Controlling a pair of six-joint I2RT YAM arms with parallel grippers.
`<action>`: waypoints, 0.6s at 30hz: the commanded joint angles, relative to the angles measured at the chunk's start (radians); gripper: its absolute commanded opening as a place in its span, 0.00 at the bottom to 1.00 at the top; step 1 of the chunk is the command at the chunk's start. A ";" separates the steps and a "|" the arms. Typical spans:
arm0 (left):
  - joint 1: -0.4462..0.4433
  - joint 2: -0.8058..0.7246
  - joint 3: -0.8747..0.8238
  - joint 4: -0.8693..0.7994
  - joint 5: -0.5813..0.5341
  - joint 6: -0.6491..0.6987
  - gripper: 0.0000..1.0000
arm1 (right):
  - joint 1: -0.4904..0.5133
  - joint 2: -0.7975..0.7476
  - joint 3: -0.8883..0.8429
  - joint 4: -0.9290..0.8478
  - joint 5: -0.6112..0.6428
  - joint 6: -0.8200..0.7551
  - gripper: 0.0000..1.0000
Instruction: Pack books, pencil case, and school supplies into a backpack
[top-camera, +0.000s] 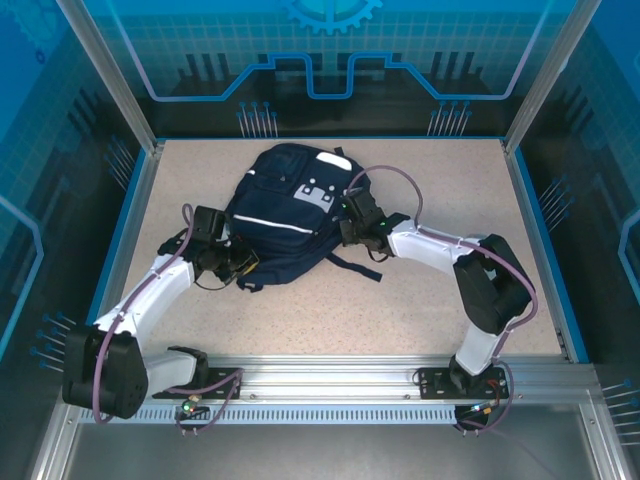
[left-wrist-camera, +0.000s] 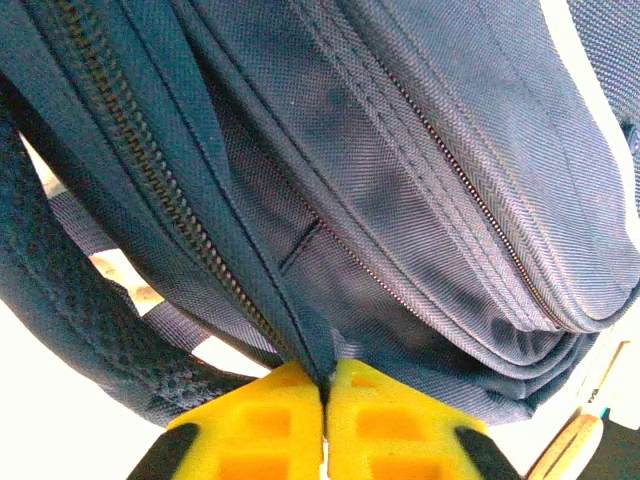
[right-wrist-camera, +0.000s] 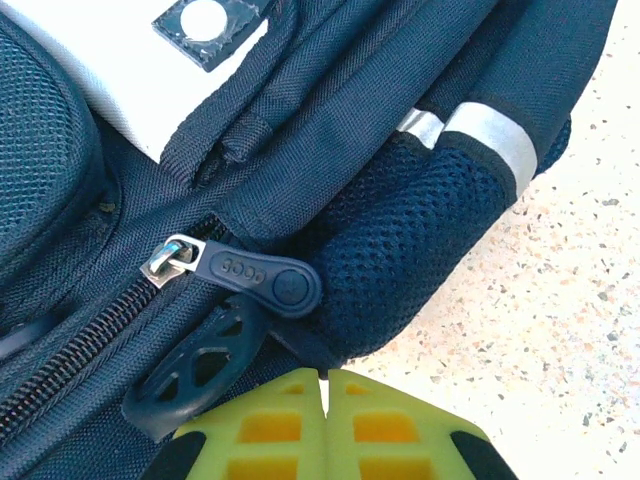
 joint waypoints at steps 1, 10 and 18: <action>0.022 -0.036 0.018 -0.044 0.021 0.058 0.23 | -0.021 -0.010 0.031 -0.107 0.052 0.032 0.00; 0.002 -0.023 0.136 -0.104 0.044 0.219 0.59 | -0.130 -0.135 -0.103 -0.152 -0.045 0.097 0.00; -0.172 0.042 0.262 -0.112 -0.034 0.374 0.73 | -0.235 -0.244 -0.180 -0.208 -0.101 0.160 0.36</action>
